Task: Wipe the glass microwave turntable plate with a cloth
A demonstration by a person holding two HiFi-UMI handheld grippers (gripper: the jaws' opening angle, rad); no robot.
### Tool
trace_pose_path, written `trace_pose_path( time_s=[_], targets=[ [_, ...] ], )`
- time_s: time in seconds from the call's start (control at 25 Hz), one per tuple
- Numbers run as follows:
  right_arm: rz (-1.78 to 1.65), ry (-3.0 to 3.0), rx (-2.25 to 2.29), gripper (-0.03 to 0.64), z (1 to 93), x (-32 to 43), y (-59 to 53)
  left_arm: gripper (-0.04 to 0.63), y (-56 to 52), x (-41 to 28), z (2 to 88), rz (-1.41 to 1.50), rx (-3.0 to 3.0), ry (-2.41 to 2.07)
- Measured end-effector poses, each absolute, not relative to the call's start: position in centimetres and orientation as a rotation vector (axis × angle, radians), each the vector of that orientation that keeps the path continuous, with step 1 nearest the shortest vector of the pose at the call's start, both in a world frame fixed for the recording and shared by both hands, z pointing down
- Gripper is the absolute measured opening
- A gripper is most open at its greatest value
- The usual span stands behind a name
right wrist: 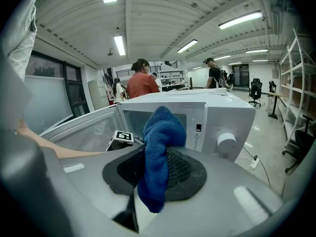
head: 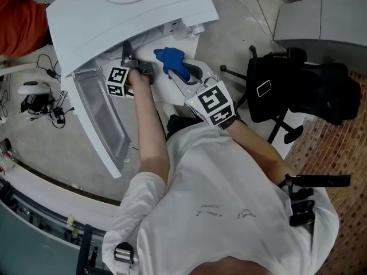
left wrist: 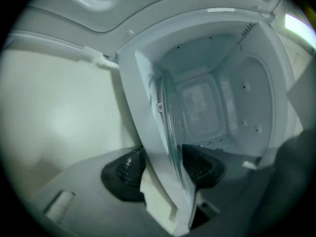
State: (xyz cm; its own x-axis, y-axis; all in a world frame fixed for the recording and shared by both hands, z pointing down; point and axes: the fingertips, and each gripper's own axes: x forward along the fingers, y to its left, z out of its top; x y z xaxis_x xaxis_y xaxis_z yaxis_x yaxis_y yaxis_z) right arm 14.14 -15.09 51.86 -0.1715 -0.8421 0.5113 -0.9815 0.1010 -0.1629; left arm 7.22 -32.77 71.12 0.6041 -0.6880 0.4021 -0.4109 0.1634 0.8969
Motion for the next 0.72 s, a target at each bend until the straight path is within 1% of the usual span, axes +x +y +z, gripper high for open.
trace_pose_path(
  time_s=[0.2,0.52,0.56,0.64,0.72],
  targets=[
    [0.682,-2.084,1.822,0.094,52.3,14.7,-14.1,0.209,-32.6,6.9,70.9,-0.310,1.415,-0.967],
    [0.677,-2.114,1.804,0.094,51.9,13.8,-13.7,0.173,-31.6,6.6,70.4,-0.296,1.426,-0.935],
    [0.675,-2.118,1.802,0.094,51.9,13.6,-13.6,0.158,-31.4,6.5,70.1,-0.292,1.439,-0.937],
    [0.672,-2.125,1.797,0.094,51.8,13.4,-13.6,0.063,-30.8,6.4,69.2,-0.300,1.476,-0.929],
    [0.669,-2.134,1.792,0.094,51.7,13.2,-13.6,0.046,-30.1,6.5,68.7,-0.355,1.477,-0.874]
  ],
)
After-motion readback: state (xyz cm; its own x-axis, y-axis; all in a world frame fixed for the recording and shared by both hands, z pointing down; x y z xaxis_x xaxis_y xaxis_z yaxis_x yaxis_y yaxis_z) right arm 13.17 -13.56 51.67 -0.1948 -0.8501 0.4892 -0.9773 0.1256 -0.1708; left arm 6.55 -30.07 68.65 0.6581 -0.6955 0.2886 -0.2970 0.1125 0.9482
